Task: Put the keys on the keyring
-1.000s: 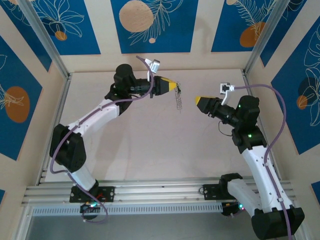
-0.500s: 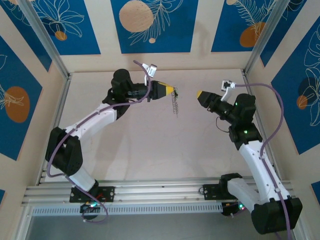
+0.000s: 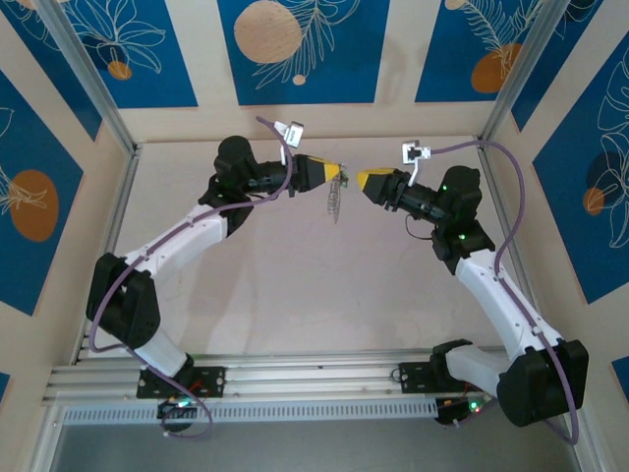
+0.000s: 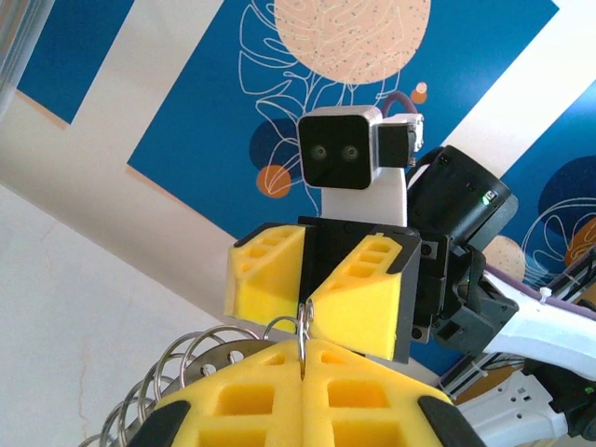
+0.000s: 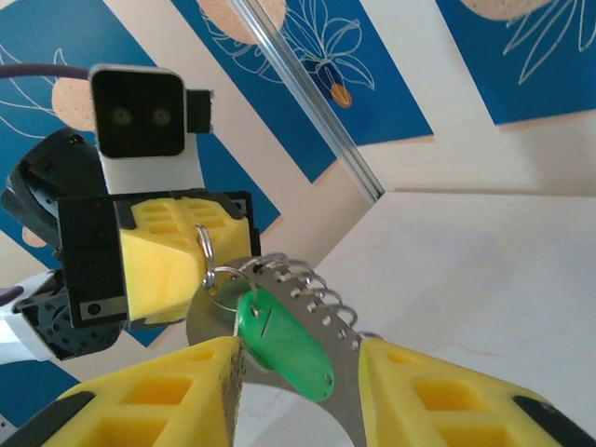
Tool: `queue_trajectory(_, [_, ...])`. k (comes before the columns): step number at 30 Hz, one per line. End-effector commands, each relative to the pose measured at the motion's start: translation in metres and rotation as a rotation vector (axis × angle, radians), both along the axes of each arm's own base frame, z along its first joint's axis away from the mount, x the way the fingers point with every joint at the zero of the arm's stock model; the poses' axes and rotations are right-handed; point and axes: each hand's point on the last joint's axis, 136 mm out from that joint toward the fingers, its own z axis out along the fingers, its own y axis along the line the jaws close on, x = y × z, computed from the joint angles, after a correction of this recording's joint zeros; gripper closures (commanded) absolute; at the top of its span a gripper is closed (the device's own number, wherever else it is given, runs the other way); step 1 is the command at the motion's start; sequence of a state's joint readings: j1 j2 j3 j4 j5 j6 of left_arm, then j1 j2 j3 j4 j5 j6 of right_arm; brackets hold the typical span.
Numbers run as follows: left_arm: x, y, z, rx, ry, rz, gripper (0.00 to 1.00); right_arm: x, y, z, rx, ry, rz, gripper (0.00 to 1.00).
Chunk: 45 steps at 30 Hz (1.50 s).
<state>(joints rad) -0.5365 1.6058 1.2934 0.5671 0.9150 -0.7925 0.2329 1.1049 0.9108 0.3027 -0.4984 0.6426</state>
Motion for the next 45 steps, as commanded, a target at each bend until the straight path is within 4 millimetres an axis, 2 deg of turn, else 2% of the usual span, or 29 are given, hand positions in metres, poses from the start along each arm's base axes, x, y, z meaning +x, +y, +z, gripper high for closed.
queue_trajectory(1, [0.004,0.003,0.023,-0.062,-0.040,0.003,1.00,-0.002,0.002,0.020,0.020,-0.108,0.014,0.61])
queue_trajectory(8, [0.005,0.000,0.026,-0.089,-0.021,-0.025,1.00,0.002,0.009,0.034,0.045,-0.147,0.058,0.56])
queue_trajectory(19, [0.003,-0.001,0.027,-0.109,-0.009,-0.049,1.00,0.015,0.015,0.024,0.063,-0.116,0.095,0.58])
queue_trajectory(27, [0.005,-0.004,0.021,-0.096,-0.004,-0.066,1.00,0.010,0.008,0.040,0.070,-0.153,0.105,0.58])
queue_trajectory(33, [0.005,-0.005,0.022,-0.096,-0.006,-0.078,1.00,0.008,0.014,0.047,0.058,-0.179,0.163,0.54])
queue_trajectory(45, [0.001,-0.007,0.023,-0.097,-0.012,-0.093,1.00,0.012,0.025,0.037,0.060,-0.145,0.244,0.56])
